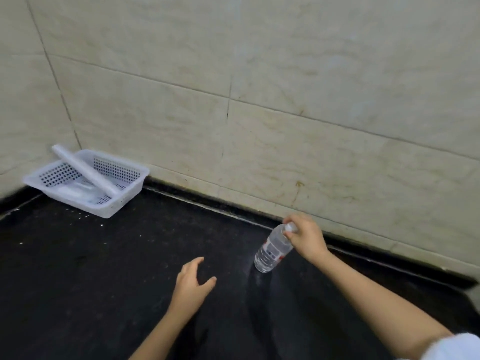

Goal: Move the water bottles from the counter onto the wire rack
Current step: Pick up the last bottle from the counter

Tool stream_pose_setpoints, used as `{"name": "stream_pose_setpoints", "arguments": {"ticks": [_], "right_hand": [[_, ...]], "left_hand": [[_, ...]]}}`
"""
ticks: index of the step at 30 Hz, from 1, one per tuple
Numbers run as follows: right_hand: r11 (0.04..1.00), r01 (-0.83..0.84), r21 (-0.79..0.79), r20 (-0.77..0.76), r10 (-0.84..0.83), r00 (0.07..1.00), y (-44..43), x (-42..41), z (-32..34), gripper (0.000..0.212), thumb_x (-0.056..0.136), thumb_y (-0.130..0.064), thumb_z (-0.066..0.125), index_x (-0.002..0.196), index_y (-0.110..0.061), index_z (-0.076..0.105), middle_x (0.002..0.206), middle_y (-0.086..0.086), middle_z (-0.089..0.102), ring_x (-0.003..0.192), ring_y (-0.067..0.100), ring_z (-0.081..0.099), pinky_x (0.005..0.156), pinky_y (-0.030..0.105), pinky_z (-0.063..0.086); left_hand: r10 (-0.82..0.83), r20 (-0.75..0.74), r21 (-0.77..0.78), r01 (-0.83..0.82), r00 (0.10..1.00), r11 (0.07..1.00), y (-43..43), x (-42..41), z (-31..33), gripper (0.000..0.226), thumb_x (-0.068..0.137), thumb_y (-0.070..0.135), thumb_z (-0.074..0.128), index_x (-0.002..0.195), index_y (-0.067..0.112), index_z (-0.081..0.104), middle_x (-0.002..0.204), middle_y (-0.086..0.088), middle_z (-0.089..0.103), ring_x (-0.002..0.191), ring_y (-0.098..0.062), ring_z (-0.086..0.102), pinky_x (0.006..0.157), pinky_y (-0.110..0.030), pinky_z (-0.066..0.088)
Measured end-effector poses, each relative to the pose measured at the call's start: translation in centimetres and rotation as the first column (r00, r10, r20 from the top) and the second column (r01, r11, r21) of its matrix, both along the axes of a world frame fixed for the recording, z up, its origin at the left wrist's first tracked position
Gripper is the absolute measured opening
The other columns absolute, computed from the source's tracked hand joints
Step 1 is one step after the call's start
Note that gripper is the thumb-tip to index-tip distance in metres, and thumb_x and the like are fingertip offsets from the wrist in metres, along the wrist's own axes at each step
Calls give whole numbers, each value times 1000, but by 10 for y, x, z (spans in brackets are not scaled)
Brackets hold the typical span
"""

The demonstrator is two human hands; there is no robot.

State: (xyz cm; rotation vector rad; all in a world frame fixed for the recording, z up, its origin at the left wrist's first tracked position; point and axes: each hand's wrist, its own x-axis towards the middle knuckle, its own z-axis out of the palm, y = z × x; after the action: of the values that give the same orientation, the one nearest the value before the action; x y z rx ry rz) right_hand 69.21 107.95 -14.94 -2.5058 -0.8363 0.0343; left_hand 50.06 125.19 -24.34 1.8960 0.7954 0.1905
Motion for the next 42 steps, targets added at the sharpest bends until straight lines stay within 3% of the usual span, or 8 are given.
{"name": "stream_pose_setpoints", "arguments": {"ticks": [9,16,20,24,28,32,37,42], "right_hand": [[989,70,130,-43,-65,997,-56,-50,60,30,72,-11,68,86,-26,46,87,-2,57,78,16,52,63,26,36],[939,249,238,-165,-213,963,-153,-94,72,43,67,-9,72,75,-37,40,75,-11,52,69,9,47,64,23,40],[874,356,331,-212,-299,930,-220,-114,71,48,69,-13,75,98,-37,45,83,-13,52,74,3,51,65,11,42],[835,449,317,-352,-335,874,-306,-136,60,80,67,-21,78,132,-27,33,107,-10,50,100,7,52,89,21,40],[737,546,397,-441,-368,818,-403,-161,43,82,66,-16,79,130,-27,29,114,-6,49,111,13,51,99,30,42],[747,555,366,-378,-426,822,-486,-172,45,61,61,-20,79,110,-21,43,106,-1,60,102,14,59,94,36,48],[711,543,446,-249,-485,839,-562,-168,84,54,62,-15,79,106,-20,47,99,-4,59,95,13,58,86,29,47],[630,520,577,-144,-548,824,-628,-133,134,58,62,-14,79,110,-19,48,108,1,63,98,18,62,90,42,50]], "left_hand": [[-435,139,-35,443,890,896,-100,76,14,104,62,39,78,144,30,14,138,5,33,133,-16,28,110,-38,30],[-555,273,-51,588,786,807,-191,71,15,66,50,39,77,107,54,46,109,10,63,104,-10,60,89,-40,51],[-563,326,-125,625,759,770,-260,58,27,59,46,37,73,102,41,56,100,7,69,90,-2,65,79,-26,53],[-603,360,-101,672,712,733,-345,41,36,60,49,33,74,106,34,57,96,11,69,86,11,61,69,-7,47],[-630,370,-106,704,683,702,-445,24,47,55,50,25,79,99,36,57,92,7,69,81,10,63,66,-7,47],[-654,416,-93,745,632,661,-533,19,62,61,42,43,70,101,38,57,98,4,71,87,0,66,74,-20,50],[-669,496,-2,772,553,636,-613,29,96,59,44,44,69,100,30,58,95,4,69,83,8,63,67,-7,47],[-773,514,168,840,372,516,-666,81,153,75,48,48,72,116,38,42,110,20,58,95,16,55,78,-3,42]]}}
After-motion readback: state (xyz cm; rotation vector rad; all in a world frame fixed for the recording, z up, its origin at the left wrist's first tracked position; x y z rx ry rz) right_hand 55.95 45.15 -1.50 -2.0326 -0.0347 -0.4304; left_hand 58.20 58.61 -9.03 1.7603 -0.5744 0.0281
